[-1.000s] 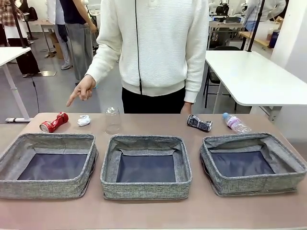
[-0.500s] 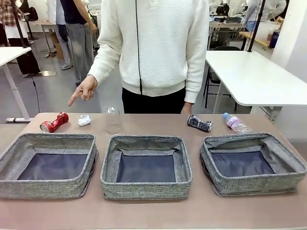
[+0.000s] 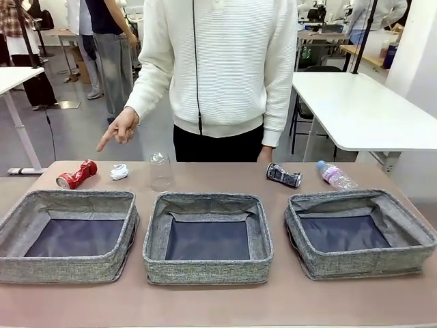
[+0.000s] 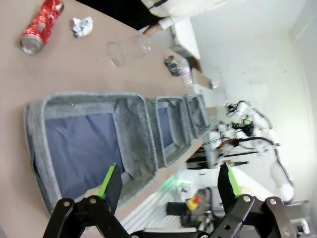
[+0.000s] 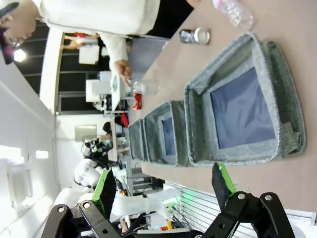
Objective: Sort the waste into the appropriate baskets.
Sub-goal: Pick up the waste item pointed out by the person.
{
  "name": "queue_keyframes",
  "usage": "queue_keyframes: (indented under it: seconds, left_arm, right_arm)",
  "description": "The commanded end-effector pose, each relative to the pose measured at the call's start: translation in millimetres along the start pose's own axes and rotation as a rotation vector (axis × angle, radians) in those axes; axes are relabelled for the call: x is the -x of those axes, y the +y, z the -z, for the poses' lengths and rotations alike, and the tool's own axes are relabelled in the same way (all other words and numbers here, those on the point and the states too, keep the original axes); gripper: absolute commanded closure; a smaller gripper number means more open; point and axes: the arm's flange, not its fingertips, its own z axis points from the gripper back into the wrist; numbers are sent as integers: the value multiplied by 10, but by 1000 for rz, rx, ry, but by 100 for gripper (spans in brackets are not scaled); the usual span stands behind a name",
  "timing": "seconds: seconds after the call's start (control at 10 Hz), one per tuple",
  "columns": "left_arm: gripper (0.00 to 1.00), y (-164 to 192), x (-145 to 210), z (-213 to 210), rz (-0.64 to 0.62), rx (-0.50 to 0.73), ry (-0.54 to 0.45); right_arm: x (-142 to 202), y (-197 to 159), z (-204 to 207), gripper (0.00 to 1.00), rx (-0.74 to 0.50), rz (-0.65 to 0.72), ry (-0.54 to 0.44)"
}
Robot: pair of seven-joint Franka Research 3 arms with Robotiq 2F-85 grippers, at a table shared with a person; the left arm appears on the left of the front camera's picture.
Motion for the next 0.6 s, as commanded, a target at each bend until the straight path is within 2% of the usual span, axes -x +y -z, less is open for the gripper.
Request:
queue_keyframes:
  seconds: [0.0, 0.1, 0.2, 0.3, 0.4, 0.5]
  left_arm:
    - [0, -412, -447, 481, 236, -214, 160]
    - [0, -517, -621, 838, 398, -285, 260]
    - [0, -503, -778, 1197, 529, -355, 316]
    - [0, -420, -906, 1439, 592, -422, 394]
    - [0, -294, -1048, 1616, 543, -515, 482]
    - [0, -117, -1199, 1770, 505, -638, 439]
  right_arm:
    - [-44, 22, -11, 0, -14, -26, -3]
    - [-44, 22, -11, 0, -14, -26, -3]
    - [-44, 22, -11, 0, -14, -26, -3]
    - [-44, 22, -11, 0, -14, -26, -3]
    - [-44, 22, -11, 0, -14, -26, -3]
    - [-44, 22, -11, 0, -14, -26, -3]
